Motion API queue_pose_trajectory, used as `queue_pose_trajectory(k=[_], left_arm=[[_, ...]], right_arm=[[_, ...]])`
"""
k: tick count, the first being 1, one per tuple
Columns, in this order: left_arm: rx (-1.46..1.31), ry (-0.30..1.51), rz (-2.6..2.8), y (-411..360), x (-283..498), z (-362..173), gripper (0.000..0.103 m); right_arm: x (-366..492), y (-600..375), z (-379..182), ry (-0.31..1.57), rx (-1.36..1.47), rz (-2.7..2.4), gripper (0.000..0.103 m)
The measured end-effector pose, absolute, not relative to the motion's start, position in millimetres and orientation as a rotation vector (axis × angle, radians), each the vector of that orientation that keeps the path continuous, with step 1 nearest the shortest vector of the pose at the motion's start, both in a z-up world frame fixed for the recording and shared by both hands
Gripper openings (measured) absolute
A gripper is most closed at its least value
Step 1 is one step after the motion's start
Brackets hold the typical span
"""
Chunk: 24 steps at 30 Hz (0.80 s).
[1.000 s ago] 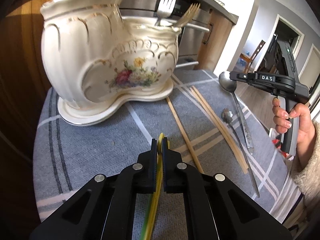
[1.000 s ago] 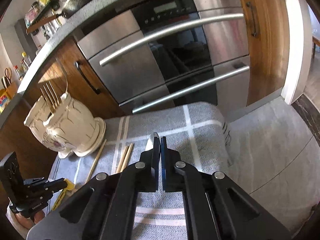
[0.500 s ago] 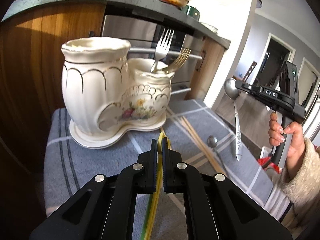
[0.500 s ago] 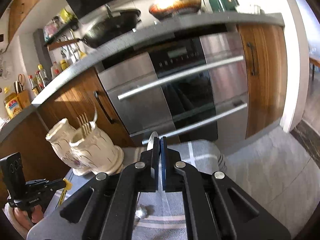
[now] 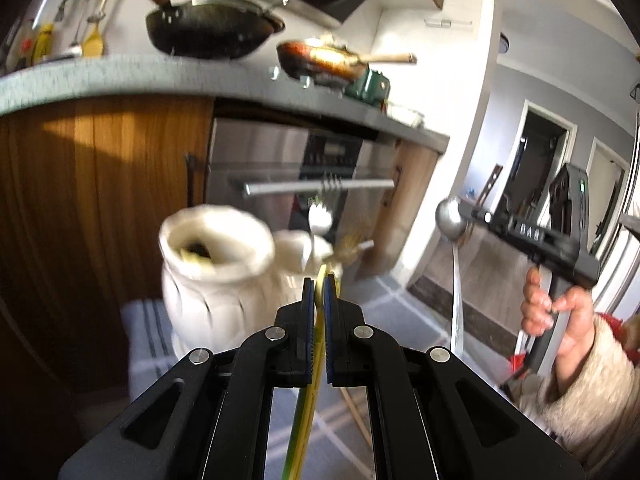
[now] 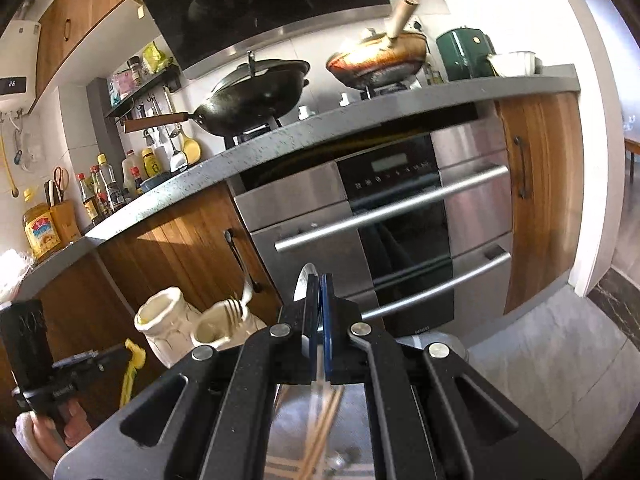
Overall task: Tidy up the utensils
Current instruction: 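Lift yellow utensil with left tool while right tool lifts spoon toward holder, then lower yellow utensil into large pot, open left tool while right drops spoon in small pot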
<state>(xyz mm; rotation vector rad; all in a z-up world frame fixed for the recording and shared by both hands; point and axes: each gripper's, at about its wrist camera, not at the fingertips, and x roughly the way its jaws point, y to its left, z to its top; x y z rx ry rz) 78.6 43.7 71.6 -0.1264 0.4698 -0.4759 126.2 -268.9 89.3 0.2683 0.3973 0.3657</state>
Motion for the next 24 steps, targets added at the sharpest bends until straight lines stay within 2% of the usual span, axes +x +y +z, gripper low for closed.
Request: queue_pose_trajectory(k=[10,24], left_arm=[[-0.184,0.28,-0.385,73,129,131,0.005],[-0.194,0.243,-0.342,68,187,113,0.005]], right_arm=[[162,-225,126,0.315,0.324,0.39,0.002],[199,-198,122,0.187,0.338,0.322,0.002]])
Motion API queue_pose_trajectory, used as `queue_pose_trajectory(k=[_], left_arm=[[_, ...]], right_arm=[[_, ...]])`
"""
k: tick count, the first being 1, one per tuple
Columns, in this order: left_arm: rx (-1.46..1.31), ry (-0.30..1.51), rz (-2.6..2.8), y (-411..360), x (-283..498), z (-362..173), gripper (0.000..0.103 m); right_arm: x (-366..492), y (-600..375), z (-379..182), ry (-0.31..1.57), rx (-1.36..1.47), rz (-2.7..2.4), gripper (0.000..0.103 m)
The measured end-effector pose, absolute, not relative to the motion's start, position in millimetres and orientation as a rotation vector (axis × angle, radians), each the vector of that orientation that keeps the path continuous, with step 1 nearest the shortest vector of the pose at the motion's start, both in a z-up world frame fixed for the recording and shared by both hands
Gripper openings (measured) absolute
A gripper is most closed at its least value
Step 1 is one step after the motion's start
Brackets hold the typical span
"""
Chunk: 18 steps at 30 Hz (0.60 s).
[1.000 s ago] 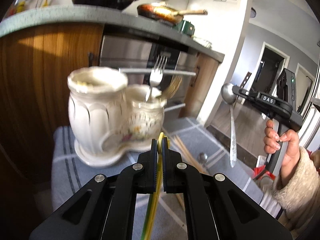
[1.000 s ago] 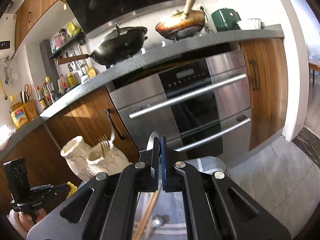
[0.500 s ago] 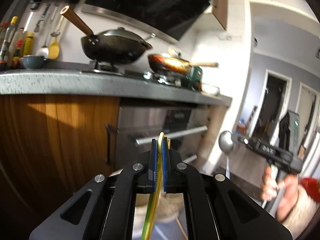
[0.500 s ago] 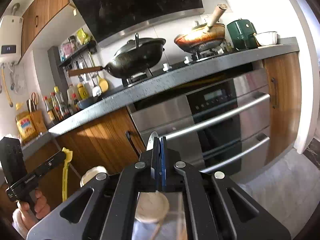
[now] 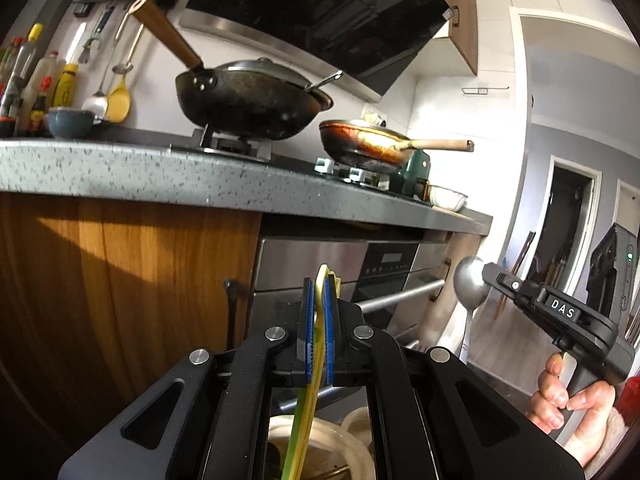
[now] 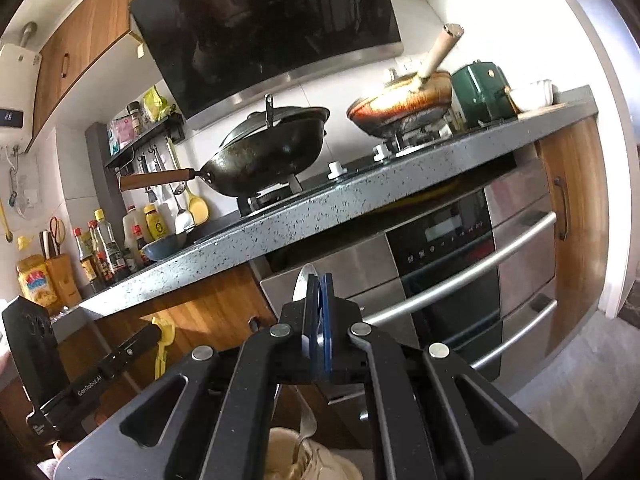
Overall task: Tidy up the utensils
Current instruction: 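Lower yellow utensil into large pot, open left tool while right drops spoon in small pot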
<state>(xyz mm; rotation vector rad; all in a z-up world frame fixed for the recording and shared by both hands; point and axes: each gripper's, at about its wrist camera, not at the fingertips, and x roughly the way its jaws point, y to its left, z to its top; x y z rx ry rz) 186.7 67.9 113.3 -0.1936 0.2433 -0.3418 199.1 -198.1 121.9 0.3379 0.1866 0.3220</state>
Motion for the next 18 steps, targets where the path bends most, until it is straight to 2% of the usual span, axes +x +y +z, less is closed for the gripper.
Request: queue_pose_trajectory(k=[18], left_arm=[[-0.181,0.284,-0.324,77,182,84,0.005]], right_arm=[[188,-164,98,0.13,0.155,0.332,0.002]])
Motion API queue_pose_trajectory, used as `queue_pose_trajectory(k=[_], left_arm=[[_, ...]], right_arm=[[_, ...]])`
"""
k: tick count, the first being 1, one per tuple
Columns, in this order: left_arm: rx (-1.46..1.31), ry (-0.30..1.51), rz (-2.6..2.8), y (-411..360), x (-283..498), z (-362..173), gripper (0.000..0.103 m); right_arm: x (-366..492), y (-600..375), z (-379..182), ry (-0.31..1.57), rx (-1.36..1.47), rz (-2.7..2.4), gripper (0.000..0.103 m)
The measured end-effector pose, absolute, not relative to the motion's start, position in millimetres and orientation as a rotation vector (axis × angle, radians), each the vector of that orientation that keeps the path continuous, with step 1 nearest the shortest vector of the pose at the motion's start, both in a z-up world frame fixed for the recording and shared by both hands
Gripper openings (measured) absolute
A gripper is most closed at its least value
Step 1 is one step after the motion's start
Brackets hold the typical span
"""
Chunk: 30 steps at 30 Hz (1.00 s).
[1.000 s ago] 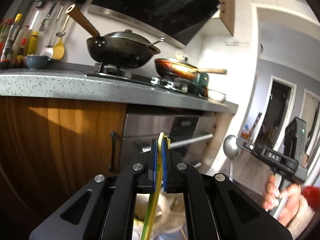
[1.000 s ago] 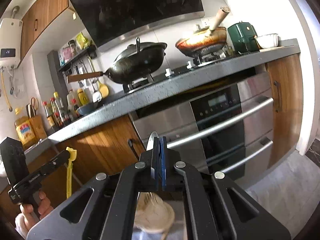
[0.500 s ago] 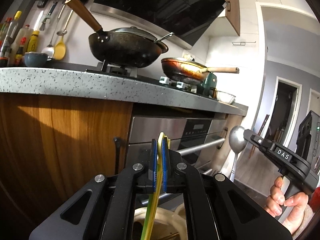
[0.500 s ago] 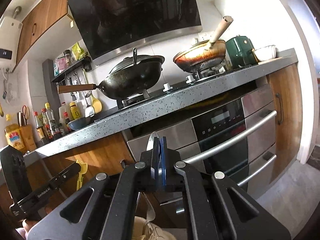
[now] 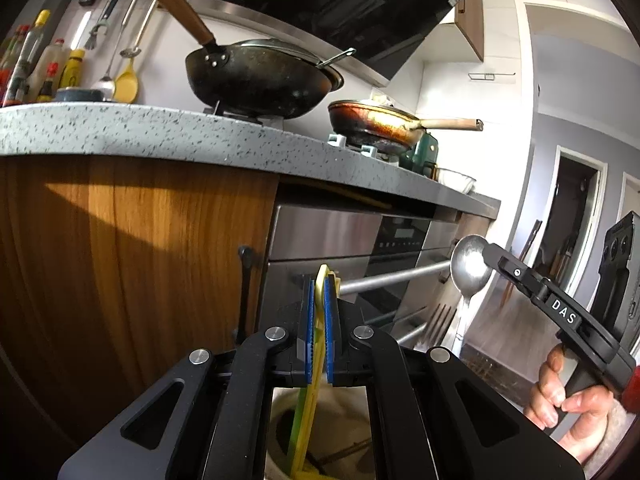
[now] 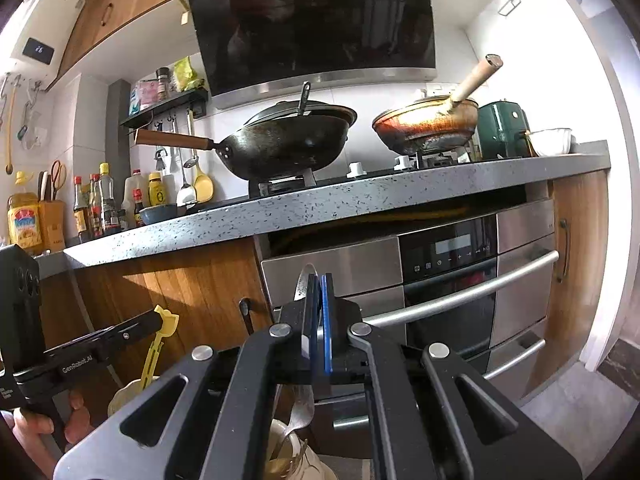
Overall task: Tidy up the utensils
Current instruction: 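Lower yellow utensil into large pot, open left tool while right drops spoon in small pot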
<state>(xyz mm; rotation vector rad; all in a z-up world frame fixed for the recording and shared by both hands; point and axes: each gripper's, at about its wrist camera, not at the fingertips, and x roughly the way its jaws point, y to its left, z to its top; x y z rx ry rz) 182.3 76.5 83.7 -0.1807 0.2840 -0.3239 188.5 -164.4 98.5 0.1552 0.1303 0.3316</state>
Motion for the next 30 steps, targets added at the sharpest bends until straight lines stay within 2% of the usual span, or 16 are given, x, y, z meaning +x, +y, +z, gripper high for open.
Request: queue_pose_trajectory(k=[18,30], left_arm=[[-0.242,0.335,-0.371,100,148,75,0.005],[-0.167,0.389,-0.371,92,148,62,0.005]], right_arm=[[158,-159,87,0.207,0.063,0.339,0.002],[154,-151,72,0.281,0.058,0.368,0.002]])
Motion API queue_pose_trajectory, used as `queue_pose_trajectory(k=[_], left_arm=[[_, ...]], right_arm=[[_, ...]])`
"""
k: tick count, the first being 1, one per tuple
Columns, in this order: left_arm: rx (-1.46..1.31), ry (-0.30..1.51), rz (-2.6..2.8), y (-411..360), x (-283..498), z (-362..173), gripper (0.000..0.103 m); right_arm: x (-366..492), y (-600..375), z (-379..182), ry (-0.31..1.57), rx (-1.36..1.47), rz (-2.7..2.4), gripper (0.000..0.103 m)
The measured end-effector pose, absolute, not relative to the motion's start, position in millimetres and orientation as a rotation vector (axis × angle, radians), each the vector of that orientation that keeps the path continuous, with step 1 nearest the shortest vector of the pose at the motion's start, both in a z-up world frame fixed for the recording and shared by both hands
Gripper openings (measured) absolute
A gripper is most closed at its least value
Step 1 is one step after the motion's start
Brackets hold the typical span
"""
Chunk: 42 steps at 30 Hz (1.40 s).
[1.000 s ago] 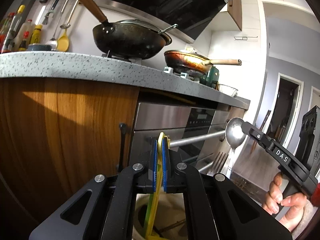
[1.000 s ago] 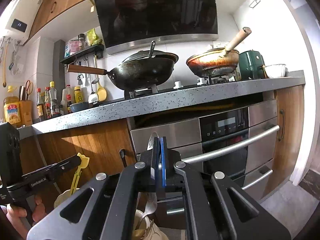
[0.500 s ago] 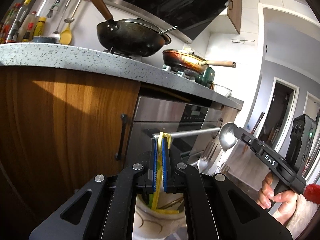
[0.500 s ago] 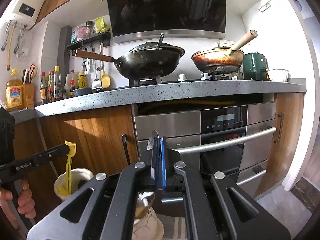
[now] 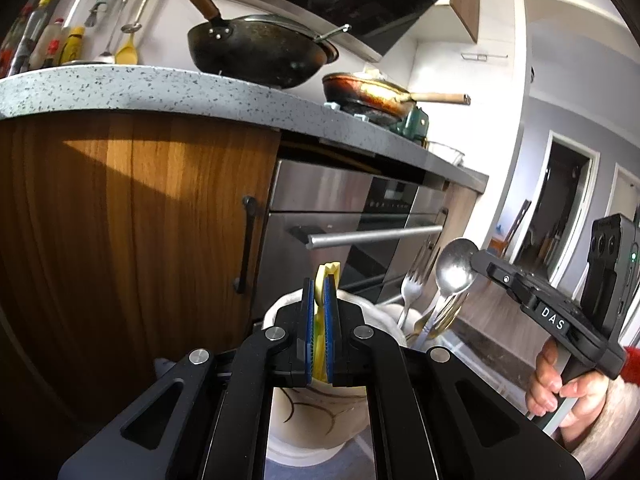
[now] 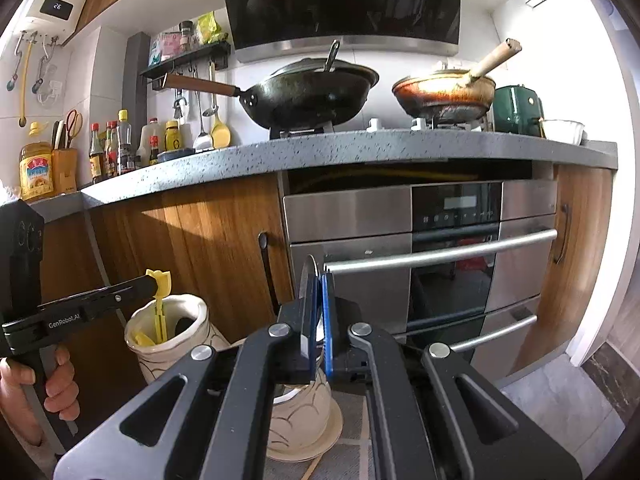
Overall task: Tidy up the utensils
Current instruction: 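Lower yellow utensil into large pot, open left tool while right drops spoon in small pot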
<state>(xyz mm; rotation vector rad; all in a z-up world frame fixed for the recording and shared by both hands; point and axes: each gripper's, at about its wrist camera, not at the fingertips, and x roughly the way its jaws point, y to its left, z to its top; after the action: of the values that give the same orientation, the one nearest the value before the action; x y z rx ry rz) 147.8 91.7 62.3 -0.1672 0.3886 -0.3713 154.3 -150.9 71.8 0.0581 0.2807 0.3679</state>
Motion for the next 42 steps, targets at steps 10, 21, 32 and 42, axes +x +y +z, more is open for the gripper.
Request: queue_pose_trajectory(k=[10,21,32,42], left_arm=[[-0.163,0.436,-0.346,92,158,53,0.005],[-0.129,0.426,-0.328,90,155,54,0.005],[-0.126,0.424,-0.329,90,154,55,0.007],[-0.124,0.419,-0.328,90,154,56,0.014]], right_arm=[[157,-150,69,0.29,0.067,0.361,0.002],[165,-158,65,0.32,0.113,0.337,0.002],[166,-161,63,0.328,0.113,0.324,0.011],[163,-165,69,0.308,0.135,0.316,0.039]])
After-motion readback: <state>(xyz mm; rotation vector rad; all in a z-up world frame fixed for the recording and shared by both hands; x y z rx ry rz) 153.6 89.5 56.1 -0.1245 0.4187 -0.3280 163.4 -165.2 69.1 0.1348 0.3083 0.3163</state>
